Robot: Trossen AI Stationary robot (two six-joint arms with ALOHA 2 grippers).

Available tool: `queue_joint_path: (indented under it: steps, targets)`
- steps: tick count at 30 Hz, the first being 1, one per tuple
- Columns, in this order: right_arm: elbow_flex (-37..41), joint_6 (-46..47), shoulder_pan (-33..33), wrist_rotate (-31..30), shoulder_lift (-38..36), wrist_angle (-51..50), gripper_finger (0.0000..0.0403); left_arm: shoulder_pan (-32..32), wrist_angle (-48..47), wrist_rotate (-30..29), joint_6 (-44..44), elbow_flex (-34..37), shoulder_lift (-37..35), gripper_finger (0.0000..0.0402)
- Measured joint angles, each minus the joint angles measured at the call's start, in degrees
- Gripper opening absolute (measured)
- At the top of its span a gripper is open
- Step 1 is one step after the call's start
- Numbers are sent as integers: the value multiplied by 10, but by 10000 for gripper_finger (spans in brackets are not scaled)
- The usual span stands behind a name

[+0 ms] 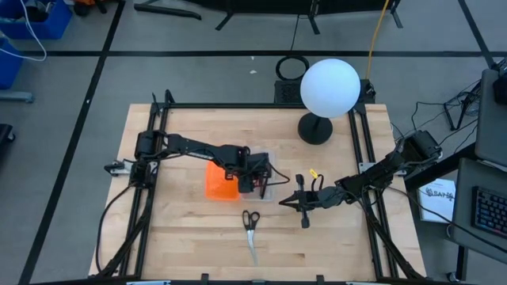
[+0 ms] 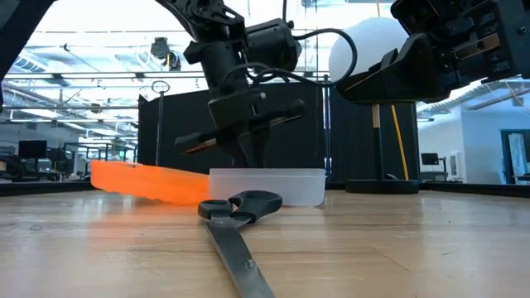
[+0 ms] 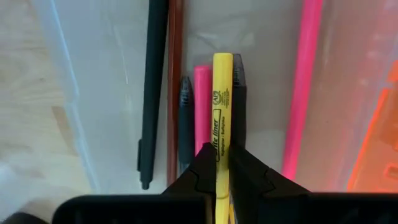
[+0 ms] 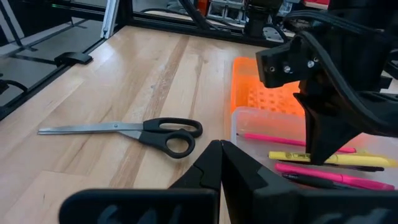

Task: Pick & place school supplies into a supply box
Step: Put the yellow marker pen into the supply box, then put the black scissors into the supply box

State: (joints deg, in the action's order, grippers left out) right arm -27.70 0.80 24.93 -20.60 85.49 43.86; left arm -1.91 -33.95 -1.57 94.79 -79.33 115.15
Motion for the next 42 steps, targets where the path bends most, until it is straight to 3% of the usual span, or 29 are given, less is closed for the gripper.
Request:
queue_joint_path:
  steps: [11, 16, 21, 25, 29, 34, 36, 39, 42]
  targets:
    - [0, -4, 0, 1, 0, 0, 0, 17, 10, -77, -49, 0, 0, 115]
    - [0, -15, 0, 18, 0, 0, 0, 27, 12, -134, -47, 0, -13, 124]
    - [0, -17, 0, 19, 0, 5, 0, 64, 5, -221, -74, 0, -81, 125]
    - [0, -19, 0, 19, 0, 10, 0, 111, -63, -230, -215, 0, -185, 126]
    - [0, -21, 0, 19, 0, 18, 0, 168, -141, -237, -424, 0, -298, 126]
    - [0, -19, 0, 19, 0, 18, 0, 211, -230, -142, -754, 0, -436, 126]
    - [0, -19, 0, 19, 0, 20, 0, 217, -235, -106, -883, 11, -488, 126]
    - [0, -19, -1, 19, 0, 30, 0, 231, -209, -104, -1056, 57, -561, 126]
    - [0, -13, -1, 19, 0, 36, 0, 252, -160, -114, -1125, 142, -627, 126]
